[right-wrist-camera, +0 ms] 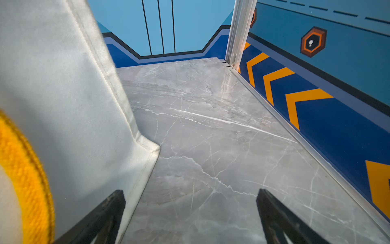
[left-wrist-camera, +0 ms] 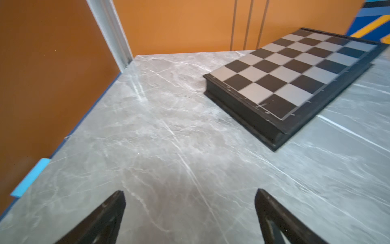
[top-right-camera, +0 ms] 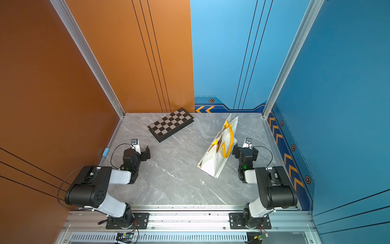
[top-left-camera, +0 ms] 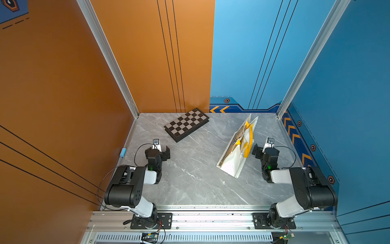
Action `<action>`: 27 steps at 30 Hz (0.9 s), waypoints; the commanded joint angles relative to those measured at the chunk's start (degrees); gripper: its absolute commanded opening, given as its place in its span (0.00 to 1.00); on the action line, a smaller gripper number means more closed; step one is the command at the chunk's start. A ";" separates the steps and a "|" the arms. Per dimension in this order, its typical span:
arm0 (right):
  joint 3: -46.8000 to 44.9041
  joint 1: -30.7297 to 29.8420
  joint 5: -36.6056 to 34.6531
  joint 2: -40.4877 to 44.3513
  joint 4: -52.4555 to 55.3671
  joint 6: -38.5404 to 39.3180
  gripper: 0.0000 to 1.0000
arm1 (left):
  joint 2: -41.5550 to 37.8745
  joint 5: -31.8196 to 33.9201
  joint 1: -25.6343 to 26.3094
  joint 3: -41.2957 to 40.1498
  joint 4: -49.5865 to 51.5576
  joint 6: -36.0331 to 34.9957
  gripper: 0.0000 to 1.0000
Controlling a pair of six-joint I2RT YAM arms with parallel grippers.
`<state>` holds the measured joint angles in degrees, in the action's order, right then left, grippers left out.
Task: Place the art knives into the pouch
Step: Reset both arms
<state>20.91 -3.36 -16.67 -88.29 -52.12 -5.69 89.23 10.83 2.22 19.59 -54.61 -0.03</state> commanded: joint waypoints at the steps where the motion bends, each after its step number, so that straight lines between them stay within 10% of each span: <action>1: -0.43 -0.03 0.16 -0.13 -1.32 1.13 1.00 | 0.59 -3.86 -2.72 1.07 -0.48 2.19 0.98; 6: -0.42 -0.07 0.15 -0.13 -1.32 1.14 1.00 | -1.24 -12.34 -0.93 -0.54 -0.56 -3.18 0.98; 27: -0.34 -0.16 0.06 -0.13 -1.06 1.25 1.00 | 0.46 2.79 1.21 1.64 0.47 -0.61 0.98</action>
